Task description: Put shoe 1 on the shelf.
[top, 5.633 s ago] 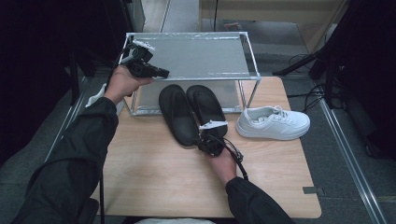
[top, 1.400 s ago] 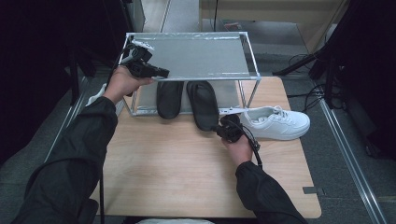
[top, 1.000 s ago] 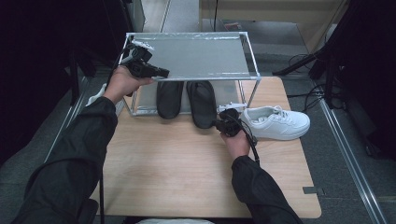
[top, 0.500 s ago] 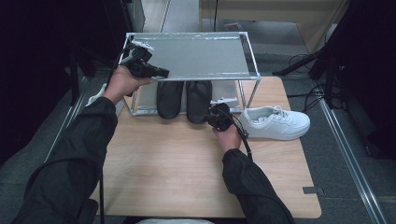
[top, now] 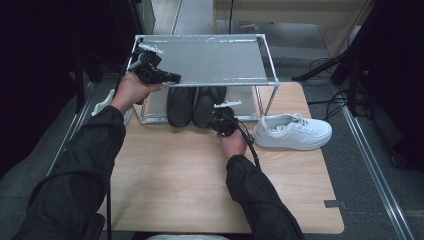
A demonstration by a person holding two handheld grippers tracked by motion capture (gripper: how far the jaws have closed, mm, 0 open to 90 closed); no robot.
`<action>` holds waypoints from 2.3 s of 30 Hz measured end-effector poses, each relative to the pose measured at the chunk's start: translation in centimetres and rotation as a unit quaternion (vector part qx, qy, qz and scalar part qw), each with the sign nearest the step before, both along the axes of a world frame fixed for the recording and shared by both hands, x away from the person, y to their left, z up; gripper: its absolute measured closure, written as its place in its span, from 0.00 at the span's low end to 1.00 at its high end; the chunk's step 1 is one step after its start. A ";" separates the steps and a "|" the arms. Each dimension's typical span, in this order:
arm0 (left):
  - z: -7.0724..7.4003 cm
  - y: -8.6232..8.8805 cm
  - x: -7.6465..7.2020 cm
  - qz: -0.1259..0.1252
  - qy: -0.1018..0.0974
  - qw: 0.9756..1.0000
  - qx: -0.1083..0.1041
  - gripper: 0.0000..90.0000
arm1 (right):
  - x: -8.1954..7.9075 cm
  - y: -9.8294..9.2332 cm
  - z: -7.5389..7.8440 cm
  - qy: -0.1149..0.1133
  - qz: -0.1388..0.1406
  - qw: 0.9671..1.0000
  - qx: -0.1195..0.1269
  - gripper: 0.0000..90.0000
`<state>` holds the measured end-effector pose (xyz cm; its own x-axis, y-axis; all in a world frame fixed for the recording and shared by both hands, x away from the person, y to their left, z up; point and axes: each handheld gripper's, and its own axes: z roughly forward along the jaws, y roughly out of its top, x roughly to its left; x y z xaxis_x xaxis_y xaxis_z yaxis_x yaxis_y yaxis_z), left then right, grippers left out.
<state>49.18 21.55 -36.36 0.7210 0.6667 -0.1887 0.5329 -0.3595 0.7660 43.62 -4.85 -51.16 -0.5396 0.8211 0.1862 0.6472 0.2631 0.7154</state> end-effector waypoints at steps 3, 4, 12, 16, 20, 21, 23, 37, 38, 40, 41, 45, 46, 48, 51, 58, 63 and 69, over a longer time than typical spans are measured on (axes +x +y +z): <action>0.1 0.0 0.0 0.002 0.000 1.000 0.000 0.98 | -0.3 -0.3 0.0 0.009 -0.001 1.000 0.006 1.00; 0.1 0.0 -0.1 0.001 -0.001 1.000 0.002 0.97 | -0.4 -0.4 0.0 0.007 0.001 1.000 0.009 1.00; 1.4 -0.2 -1.4 0.017 -0.002 1.000 0.011 0.80 | -2.7 -2.0 1.8 -0.013 0.036 0.999 0.019 0.94; 2.2 -0.4 -2.9 0.004 -0.004 1.000 -0.001 0.70 | -3.9 -2.9 2.5 -0.013 0.055 0.998 0.023 0.90; 2.6 -0.8 -4.5 -0.032 0.003 0.999 -0.008 0.57 | -5.0 -3.7 3.1 -0.006 0.068 0.997 0.032 0.82; 2.6 -0.8 -5.0 -0.036 0.001 0.999 -0.006 0.55 | -5.2 -3.8 3.1 0.000 0.075 0.997 0.035 0.80; 2.6 -0.9 -5.7 -0.041 -0.002 0.999 -0.002 0.52 | -5.8 -4.1 3.1 0.002 0.086 0.996 0.030 0.78; -0.1 -0.4 -9.5 -0.054 -0.003 0.999 -0.006 0.40 | -8.8 -6.7 3.6 -0.025 0.114 0.992 0.056 0.66; -0.5 -0.3 -9.7 -0.052 0.001 0.999 -0.006 0.40 | -8.8 -6.8 3.6 -0.024 0.115 0.991 0.057 0.66; -0.9 -0.3 -9.8 -0.051 0.004 0.999 -0.004 0.40 | -8.9 -7.0 3.6 -0.022 0.118 0.991 0.058 0.65; -1.4 -0.2 -10.1 -0.052 0.004 0.999 0.001 0.40 | -9.2 -7.5 3.6 -0.018 0.123 0.991 0.054 0.63; -2.7 0.1 -11.0 -0.049 0.006 0.999 0.002 0.40 | -9.7 -8.3 3.7 -0.015 0.132 0.990 0.054 0.60; -2.9 0.1 -11.1 -0.048 0.006 0.999 0.002 0.40 | -9.9 -8.4 3.8 -0.014 0.135 0.989 0.058 0.60; -3.5 0.2 -11.5 -0.050 0.011 0.999 0.001 0.40 | -10.3 -8.8 3.9 -0.017 0.137 0.989 0.061 0.59; -4.2 0.6 -12.1 -0.061 0.012 0.998 -0.011 0.40 | -10.8 -9.1 4.1 -0.018 0.138 0.988 0.068 0.57; -5.7 1.9 -13.3 -0.048 0.020 0.999 -0.013 0.40 | -11.5 -9.4 3.8 -0.011 0.142 0.988 0.061 0.57; -6.1 3.5 -13.9 -0.042 0.025 0.999 -0.018 0.43 | -11.8 -9.7 3.7 -0.007 0.147 0.987 0.060 0.57; -6.4 5.8 -14.3 -0.013 0.025 0.999 -0.019 0.47 | -12.2 -9.7 3.2 -0.001 0.155 0.986 0.061 0.56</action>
